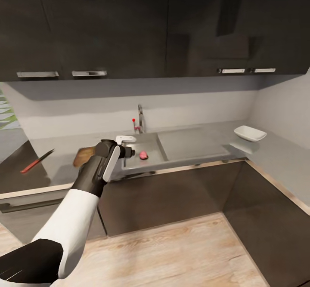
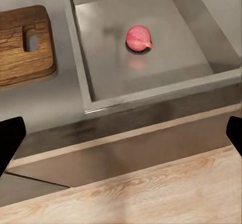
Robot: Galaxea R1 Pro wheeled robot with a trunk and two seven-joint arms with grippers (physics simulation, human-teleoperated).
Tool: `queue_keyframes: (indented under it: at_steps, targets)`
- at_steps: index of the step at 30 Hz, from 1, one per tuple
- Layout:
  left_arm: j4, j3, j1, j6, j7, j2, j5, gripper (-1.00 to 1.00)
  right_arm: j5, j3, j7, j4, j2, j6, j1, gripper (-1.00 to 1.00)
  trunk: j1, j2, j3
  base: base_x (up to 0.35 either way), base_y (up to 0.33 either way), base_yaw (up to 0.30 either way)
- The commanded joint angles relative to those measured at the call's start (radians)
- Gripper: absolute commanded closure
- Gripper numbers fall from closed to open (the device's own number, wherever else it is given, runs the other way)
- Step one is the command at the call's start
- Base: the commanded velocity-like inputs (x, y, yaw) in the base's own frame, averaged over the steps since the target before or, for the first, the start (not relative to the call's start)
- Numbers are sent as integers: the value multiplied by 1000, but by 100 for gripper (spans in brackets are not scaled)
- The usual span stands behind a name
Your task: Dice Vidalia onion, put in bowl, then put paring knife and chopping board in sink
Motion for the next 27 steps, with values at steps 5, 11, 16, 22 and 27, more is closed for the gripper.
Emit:
queue_keyframes:
  at_steps: [5,11,16,22,27]
  targets:
    - [10,0,-1,3,24,0,12,-100,32,-8,-2,11,4,-13,-1,-100,1,-2,-2,222,-236,0]
    - [22,1,-1,3,26,0,11,-100,35,-8,-3,15,6,-14,-1,-100,1,-2,-2,247,-228,0]
    - [50,3,-1,2,28,1,11,-100,35,-8,-3,18,7,-14,-1,-100,1,-2,-2,273,-169,0]
    - [96,6,-1,-1,28,4,11,-100,35,-8,-3,27,8,-14,-1,-100,1,-2,-2,311,-28,0]
    - [118,6,-1,-2,28,4,11,-100,35,-8,-3,28,8,-14,-1,-100,1,-2,-2,320,-4,0]
